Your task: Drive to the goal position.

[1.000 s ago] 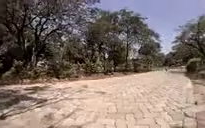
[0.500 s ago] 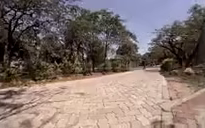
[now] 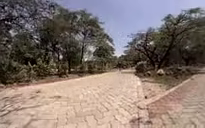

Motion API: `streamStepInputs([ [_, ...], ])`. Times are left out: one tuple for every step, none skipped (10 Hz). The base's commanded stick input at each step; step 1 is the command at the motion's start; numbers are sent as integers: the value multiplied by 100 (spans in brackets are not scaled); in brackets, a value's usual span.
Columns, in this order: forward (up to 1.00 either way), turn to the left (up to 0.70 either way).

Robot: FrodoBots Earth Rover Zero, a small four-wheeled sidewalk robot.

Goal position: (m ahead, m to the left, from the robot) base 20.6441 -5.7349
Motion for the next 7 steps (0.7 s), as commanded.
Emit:
streamStepInputs([
  [70,0],
  [70,0],
  [70,0],
  [70,0],
  [70,0],
  [70,0],
  [70,0],
])
